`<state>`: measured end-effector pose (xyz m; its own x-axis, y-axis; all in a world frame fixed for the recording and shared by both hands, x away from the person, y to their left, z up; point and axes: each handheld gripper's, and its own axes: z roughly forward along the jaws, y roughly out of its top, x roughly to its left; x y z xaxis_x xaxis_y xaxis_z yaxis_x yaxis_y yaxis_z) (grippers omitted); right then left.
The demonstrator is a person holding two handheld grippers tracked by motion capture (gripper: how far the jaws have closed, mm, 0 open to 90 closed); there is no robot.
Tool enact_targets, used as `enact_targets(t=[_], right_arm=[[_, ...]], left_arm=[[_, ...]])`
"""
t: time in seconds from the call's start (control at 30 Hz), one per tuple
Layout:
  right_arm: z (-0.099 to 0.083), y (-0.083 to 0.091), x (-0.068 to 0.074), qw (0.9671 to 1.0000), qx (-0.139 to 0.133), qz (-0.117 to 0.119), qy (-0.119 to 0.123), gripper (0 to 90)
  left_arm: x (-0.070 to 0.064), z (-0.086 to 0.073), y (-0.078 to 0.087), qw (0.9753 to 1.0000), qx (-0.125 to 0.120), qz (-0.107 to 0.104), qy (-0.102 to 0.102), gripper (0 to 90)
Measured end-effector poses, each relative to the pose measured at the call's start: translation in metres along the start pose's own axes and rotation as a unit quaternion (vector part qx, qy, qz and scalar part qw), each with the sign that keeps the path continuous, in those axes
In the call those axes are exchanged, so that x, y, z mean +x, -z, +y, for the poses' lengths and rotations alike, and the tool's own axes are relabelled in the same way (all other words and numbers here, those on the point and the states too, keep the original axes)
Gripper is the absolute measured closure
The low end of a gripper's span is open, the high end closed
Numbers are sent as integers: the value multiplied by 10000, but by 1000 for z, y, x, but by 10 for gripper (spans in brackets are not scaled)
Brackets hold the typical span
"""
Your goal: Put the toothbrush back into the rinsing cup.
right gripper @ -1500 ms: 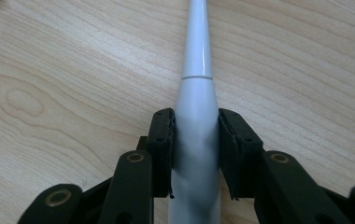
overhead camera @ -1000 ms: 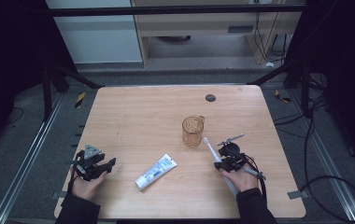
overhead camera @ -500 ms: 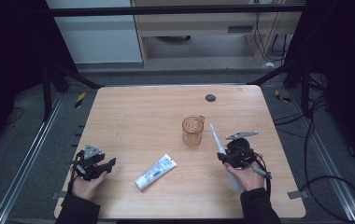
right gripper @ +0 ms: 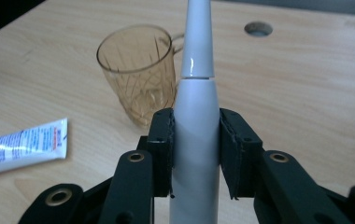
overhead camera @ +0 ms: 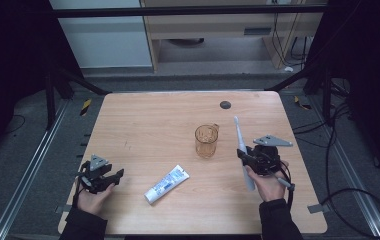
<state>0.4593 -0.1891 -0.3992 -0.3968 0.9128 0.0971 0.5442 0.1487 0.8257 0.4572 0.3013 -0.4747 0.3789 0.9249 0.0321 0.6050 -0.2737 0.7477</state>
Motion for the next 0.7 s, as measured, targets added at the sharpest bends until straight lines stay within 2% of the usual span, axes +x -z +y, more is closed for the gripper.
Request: enact_targets(t=[0.27, 0.57, 0.7], right_arm=[[12, 0, 1, 9979, -637, -75, -90, 674], [36, -4, 7, 9909, -1327, -66, -218, 674], [46, -8, 12, 9864, -1624, -58, -254, 674]], left_arm=[[2, 0, 0, 10000, -23, 45, -3, 446], [2, 0, 0, 10000, -48, 70, 3, 440], [2, 0, 0, 10000, -54, 73, -5, 440]])
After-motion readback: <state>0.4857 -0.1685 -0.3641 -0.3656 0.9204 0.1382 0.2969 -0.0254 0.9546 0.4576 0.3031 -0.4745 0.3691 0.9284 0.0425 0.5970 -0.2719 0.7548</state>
